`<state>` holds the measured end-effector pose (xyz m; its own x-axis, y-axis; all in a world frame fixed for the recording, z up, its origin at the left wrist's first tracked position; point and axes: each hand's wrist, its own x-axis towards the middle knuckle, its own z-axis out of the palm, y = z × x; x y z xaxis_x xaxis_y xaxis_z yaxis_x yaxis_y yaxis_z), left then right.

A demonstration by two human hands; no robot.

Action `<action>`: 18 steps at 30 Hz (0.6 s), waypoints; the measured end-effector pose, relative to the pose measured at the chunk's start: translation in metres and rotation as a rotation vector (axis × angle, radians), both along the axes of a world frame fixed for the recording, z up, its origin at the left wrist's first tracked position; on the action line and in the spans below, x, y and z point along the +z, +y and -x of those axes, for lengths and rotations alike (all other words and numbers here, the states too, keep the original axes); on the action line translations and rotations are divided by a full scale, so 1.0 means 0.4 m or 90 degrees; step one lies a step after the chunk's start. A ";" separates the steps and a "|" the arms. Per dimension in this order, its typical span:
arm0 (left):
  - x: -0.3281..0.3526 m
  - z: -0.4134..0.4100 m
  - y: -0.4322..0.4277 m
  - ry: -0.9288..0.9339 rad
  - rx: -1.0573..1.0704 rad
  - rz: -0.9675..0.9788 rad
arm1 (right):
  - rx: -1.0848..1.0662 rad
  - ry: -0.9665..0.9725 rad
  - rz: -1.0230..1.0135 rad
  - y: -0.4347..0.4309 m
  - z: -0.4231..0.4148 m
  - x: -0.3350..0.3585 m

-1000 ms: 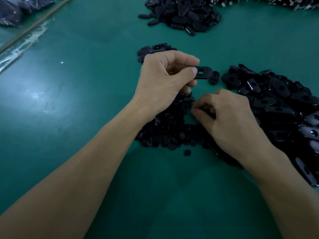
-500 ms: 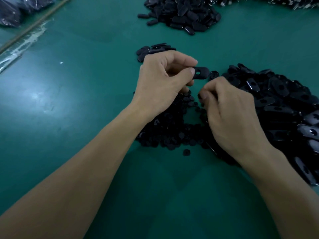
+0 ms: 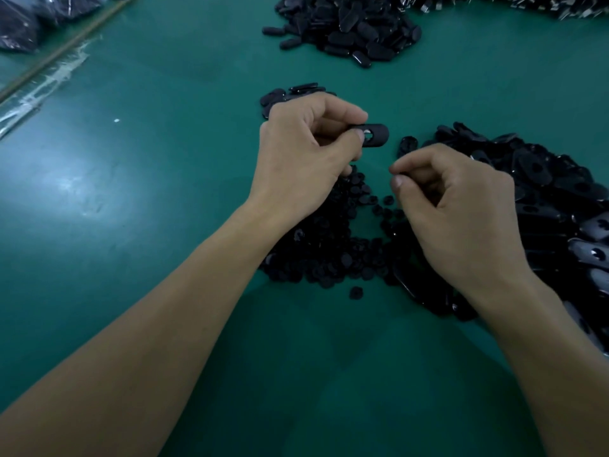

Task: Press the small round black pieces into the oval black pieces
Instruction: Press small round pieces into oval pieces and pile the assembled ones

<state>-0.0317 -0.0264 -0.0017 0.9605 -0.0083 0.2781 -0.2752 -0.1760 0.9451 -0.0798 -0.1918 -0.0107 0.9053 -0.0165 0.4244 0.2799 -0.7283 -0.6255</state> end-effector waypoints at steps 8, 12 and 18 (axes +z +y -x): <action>-0.008 0.005 -0.005 -0.029 -0.016 -0.103 | 0.001 -0.069 0.002 -0.002 0.000 0.004; -0.010 0.012 -0.014 -0.033 -0.046 -0.117 | 0.001 -0.024 -0.077 -0.003 -0.004 0.003; -0.003 0.021 -0.020 -0.070 -0.073 -0.136 | -0.001 -0.049 -0.083 -0.003 -0.002 0.006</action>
<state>-0.0403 -0.0342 -0.0030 0.9139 -0.1858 0.3610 -0.4041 -0.3298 0.8532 -0.0791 -0.1930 -0.0082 0.8704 -0.0766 0.4863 0.3298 -0.6427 -0.6915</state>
